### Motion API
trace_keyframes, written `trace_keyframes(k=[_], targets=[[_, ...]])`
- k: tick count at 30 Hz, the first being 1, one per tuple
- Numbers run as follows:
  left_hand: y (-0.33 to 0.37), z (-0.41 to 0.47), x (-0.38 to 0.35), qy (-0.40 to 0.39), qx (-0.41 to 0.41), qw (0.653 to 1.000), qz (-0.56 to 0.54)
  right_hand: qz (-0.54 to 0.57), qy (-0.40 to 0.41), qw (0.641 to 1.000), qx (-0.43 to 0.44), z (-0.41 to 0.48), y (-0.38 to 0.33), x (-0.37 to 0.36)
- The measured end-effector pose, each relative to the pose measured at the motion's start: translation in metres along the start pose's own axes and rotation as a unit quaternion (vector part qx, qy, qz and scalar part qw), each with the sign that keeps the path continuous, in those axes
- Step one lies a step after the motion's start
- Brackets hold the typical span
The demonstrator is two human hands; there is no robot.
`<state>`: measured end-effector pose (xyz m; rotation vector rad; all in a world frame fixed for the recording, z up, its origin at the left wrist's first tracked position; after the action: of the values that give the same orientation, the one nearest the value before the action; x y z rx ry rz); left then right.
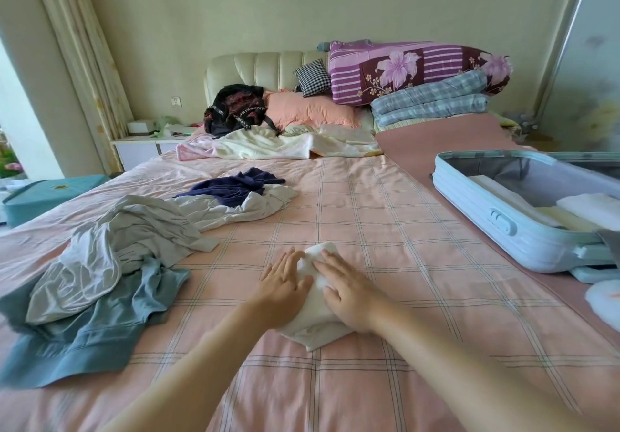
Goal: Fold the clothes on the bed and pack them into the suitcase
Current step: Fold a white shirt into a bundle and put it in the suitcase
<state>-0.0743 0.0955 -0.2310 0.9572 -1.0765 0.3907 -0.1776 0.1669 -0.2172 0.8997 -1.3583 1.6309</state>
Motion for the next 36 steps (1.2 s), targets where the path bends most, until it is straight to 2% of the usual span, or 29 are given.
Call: trace_keyframes(k=[3, 5, 8, 10, 11, 14, 16, 19, 23, 26, 29, 32, 36], targets=[[0.000, -0.007, -0.003, 0.010, -0.015, 1.000, 0.025, -0.060, -0.025, 0.998, 0.010, -0.002, 0.010, -0.012], [-0.001, -0.013, -0.005, -0.001, -0.031, 0.996, 0.080, -0.076, -0.019, 0.997, 0.028, -0.004, 0.008, -0.009], [0.008, -0.024, 0.004, 0.033, -0.112, 0.983, 0.143, -0.104, 0.047, 0.988, 0.102, -0.013, -0.013, 0.005], [0.014, -0.031, 0.013, 0.064, -0.163, 0.978, 0.115, -0.123, 0.103, 0.973, 0.168, -0.021, -0.030, 0.015], [0.015, -0.035, 0.015, 0.068, -0.173, 0.978, 0.092, -0.126, 0.106, 0.970, 0.182, -0.023, -0.035, 0.017], [0.009, -0.045, 0.010, 0.007, -0.170, 0.983, 0.066, -0.166, -0.031, 0.977, 0.129, -0.027, -0.029, 0.001], [0.007, -0.050, 0.009, -0.019, -0.163, 0.985, 0.045, -0.252, -0.063, 0.958, 0.120, -0.032, -0.025, -0.003], [0.013, -0.052, 0.013, -0.032, -0.152, 0.988, 0.020, -0.280, -0.022, 0.953, 0.111, -0.032, -0.029, 0.002], [0.019, -0.053, 0.009, -0.059, -0.165, 0.981, 0.077, -0.249, 0.043, 0.959, 0.131, -0.027, -0.025, 0.004], [0.027, -0.051, 0.010, -0.018, -0.232, 0.969, 0.086, -0.150, 0.094, 0.976, 0.127, -0.028, -0.015, 0.024], [0.047, -0.049, 0.024, 0.066, -0.276, 0.957, 0.063, -0.056, 0.142, 0.982, 0.106, -0.033, -0.004, 0.061], [0.074, -0.047, 0.043, 0.154, -0.290, 0.944, 0.009, 0.016, 0.131, 0.989, 0.069, -0.046, 0.012, 0.085], [0.108, -0.034, 0.044, 0.193, -0.298, 0.935, 0.013, -0.081, 0.160, 0.983, 0.030, -0.068, 0.040, 0.103]])
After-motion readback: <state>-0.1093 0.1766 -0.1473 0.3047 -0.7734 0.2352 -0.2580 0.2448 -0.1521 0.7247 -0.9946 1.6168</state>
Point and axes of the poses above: each hand's wrist, its own z-axis towards the middle knuckle, its own x-axis out of the back of the hand, y = z × x, the point moved 9 cm from there along z, towards the middle knuckle, and after that the axes turned 4 degrees about y, right-handed, at the moved point
